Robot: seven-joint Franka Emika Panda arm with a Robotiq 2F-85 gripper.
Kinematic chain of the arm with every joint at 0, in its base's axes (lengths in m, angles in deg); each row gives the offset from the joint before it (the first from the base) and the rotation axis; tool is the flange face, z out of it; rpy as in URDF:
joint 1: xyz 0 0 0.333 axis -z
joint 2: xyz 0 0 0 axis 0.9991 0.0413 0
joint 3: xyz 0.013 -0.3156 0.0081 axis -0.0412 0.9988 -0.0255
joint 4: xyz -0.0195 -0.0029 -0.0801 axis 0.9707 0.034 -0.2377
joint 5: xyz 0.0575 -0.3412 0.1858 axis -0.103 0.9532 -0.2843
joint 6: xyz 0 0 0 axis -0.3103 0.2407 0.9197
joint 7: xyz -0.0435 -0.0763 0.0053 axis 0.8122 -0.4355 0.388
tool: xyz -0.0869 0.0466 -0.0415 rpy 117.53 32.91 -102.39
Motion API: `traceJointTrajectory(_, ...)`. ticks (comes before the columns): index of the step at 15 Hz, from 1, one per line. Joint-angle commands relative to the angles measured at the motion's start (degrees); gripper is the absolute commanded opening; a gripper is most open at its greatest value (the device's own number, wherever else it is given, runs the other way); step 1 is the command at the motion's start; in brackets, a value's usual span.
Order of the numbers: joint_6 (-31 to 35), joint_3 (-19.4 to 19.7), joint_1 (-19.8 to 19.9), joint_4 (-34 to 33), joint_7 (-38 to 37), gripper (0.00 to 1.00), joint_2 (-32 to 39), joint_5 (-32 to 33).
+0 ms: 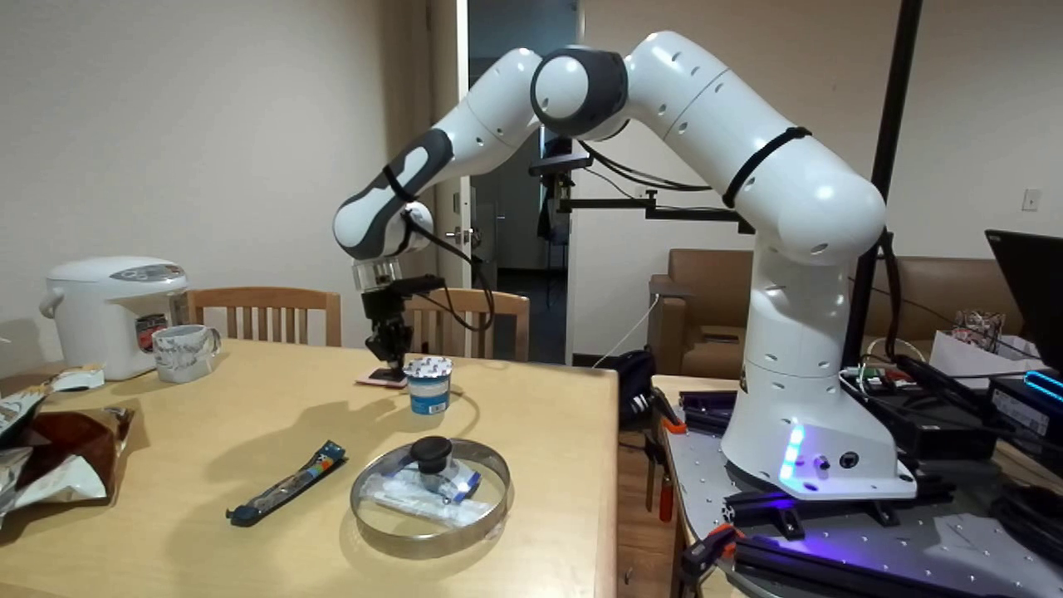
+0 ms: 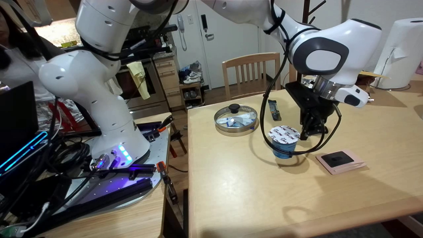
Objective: Push the blue cup backwards
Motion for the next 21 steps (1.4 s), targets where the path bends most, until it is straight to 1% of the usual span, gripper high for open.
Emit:
traceJointTrajectory(1,0.4,-0.9,0.6,3.3,-0.1,0.00,-1.9,-1.0)
traceJointTrajectory(5,0.8,-1.1,0.5,5.9,-0.4,0.00,-2.6,-1.2)
traceJointTrajectory(12,0.7,-1.2,0.5,8.3,0.1,0.00,-3.3,-1.0)
traceJointTrajectory(15,0.8,-0.5,0.3,9.0,0.2,0.00,-3.5,-0.1)
traceJointTrajectory(18,0.6,0.4,-0.2,9.4,1.0,0.00,-3.8,1.7)
traceJointTrajectory(21,0.5,1.0,-1.2,10.2,2.1,0.00,-4.6,5.3)
